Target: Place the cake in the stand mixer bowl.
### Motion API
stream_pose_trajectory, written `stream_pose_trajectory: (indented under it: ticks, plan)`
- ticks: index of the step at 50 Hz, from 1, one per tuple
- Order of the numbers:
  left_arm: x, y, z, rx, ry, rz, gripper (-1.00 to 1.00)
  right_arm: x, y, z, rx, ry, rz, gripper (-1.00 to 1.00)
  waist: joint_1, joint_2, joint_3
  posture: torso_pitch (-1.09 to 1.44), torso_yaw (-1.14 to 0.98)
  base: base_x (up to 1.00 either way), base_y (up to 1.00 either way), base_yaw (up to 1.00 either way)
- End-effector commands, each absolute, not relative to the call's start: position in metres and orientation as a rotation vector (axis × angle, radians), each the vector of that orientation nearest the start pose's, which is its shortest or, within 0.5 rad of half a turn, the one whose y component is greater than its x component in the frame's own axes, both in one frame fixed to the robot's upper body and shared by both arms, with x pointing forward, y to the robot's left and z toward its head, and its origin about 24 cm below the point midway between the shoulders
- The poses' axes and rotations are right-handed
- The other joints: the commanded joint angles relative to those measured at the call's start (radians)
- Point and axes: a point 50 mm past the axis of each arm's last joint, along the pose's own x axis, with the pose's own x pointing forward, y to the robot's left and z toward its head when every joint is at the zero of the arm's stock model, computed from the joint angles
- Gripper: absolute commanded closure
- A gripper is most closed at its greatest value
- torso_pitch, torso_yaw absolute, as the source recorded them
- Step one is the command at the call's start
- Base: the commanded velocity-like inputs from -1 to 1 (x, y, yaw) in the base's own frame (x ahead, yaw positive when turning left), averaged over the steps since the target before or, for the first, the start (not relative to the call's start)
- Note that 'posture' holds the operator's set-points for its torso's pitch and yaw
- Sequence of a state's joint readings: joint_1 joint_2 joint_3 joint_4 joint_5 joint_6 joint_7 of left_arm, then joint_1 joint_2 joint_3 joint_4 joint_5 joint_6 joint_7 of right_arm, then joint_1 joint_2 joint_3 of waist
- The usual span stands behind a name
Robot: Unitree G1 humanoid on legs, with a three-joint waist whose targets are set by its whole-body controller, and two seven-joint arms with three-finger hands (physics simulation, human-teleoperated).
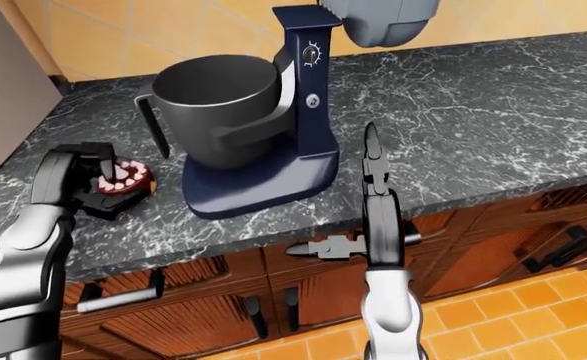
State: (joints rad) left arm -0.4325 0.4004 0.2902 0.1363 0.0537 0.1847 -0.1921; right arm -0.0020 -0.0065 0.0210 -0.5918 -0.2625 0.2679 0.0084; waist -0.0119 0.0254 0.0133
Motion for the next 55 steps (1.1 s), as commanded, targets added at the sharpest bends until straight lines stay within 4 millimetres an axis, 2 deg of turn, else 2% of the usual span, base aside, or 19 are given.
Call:
stream_pose_trajectory:
  ticks: [1, 12, 46, 55]
  plan:
    - [0.319, 0.265, 0.178, 0.362, -0.222, 0.121, 1.00, 0.227, -0.149, 0.166, -0.242, -0.409, -0.081, -1.00, -0.001, 0.005, -0.020, 0.00, 0.00, 0.00, 0.00, 0.00]
    - [0.318, 0.269, 0.204, 0.376, -0.263, 0.132, 1.00, 0.227, -0.149, 0.166, -0.243, -0.412, -0.081, -1.00, -0.002, 0.001, -0.015, 0.00, 0.00, 0.00, 0.00, 0.00]
    - [0.320, 0.276, 0.242, 0.403, -0.334, 0.161, 1.00, 0.223, -0.152, 0.174, -0.247, -0.426, -0.093, -1.00, 0.005, -0.004, -0.014, 0.00, 0.00, 0.00, 0.00, 0.00]
    - [0.322, 0.277, 0.258, 0.407, -0.361, 0.177, 1.00, 0.224, -0.151, 0.173, -0.246, -0.426, -0.092, -1.00, 0.005, -0.004, -0.014, 0.00, 0.00, 0.00, 0.00, 0.00]
